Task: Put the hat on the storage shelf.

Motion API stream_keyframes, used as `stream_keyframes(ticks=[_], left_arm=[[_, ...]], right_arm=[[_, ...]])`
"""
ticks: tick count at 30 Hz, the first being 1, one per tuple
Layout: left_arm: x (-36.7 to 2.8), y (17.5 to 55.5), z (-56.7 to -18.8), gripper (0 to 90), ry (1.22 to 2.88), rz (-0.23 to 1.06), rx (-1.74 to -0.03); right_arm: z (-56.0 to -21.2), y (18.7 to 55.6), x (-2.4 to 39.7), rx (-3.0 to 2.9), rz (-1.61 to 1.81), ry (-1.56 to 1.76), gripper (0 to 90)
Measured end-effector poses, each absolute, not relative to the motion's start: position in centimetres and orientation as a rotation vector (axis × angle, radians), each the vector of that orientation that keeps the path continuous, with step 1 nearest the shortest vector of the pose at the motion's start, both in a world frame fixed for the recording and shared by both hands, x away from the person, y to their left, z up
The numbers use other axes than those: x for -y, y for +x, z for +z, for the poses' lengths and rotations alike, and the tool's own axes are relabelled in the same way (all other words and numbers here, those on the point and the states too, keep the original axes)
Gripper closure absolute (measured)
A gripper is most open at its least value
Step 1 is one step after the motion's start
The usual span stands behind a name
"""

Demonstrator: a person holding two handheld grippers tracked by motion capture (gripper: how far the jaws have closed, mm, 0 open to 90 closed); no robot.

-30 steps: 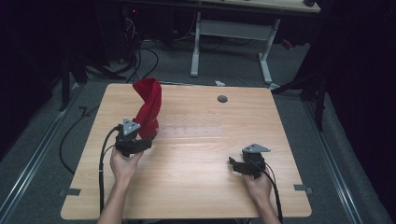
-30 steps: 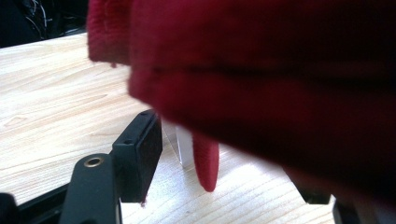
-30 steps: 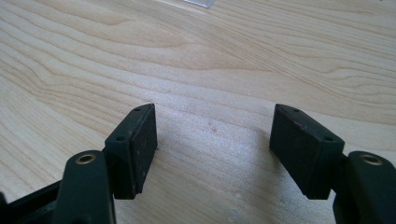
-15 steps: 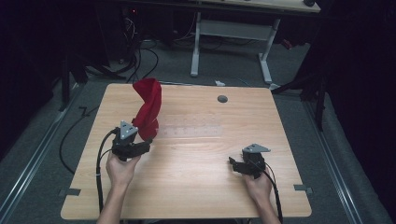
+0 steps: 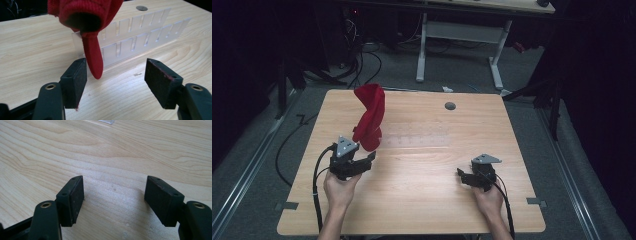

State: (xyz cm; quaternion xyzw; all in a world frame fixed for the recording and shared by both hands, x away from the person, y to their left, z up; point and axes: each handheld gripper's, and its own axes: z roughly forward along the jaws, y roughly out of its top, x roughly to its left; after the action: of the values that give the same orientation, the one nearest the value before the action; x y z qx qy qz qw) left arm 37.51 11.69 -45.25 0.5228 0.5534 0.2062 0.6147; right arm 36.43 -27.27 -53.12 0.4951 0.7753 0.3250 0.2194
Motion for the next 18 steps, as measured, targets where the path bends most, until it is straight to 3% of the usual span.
stream_keyframes(ticks=[18], left_arm=[[-11.3, 35.1, -45.0, 37.7, 1.195, 0.445, -1.259]], right_arm=[[-53.1, 36.4, 27.2, -2.142, 0.899, 1.374, 32.2]])
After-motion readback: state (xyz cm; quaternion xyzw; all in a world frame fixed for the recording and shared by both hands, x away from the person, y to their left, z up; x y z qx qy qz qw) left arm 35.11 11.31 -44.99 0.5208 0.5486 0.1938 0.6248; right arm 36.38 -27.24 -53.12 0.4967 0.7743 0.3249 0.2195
